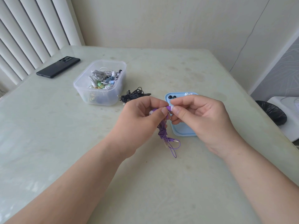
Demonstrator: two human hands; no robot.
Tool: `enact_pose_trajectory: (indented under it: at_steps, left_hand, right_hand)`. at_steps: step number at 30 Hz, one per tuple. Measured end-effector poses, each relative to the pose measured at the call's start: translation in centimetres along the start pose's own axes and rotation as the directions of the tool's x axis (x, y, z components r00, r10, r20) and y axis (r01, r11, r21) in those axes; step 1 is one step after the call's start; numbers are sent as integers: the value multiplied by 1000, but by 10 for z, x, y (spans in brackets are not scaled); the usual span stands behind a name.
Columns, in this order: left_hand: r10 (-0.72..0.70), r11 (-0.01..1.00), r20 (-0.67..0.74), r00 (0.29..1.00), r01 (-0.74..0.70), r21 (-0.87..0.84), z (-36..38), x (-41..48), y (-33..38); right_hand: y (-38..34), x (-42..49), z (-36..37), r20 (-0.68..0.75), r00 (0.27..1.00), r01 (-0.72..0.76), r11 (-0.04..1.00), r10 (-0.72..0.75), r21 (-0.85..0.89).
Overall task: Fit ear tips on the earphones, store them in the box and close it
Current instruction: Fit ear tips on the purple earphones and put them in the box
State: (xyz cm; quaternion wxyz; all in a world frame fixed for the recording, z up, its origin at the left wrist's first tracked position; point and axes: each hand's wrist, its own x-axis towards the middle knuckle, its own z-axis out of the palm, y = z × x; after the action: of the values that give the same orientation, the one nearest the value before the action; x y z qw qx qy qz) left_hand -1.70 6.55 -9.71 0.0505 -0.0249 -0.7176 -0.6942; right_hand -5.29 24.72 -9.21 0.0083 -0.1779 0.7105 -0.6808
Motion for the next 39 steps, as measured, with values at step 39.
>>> enact_pose_trajectory:
  at_steps: [39]
  left_hand:
    - [57,997,-238,970,-67,-37,-5,3,10]
  right_hand:
    - [-13,-5,10,27,958,-285,953,284,104]
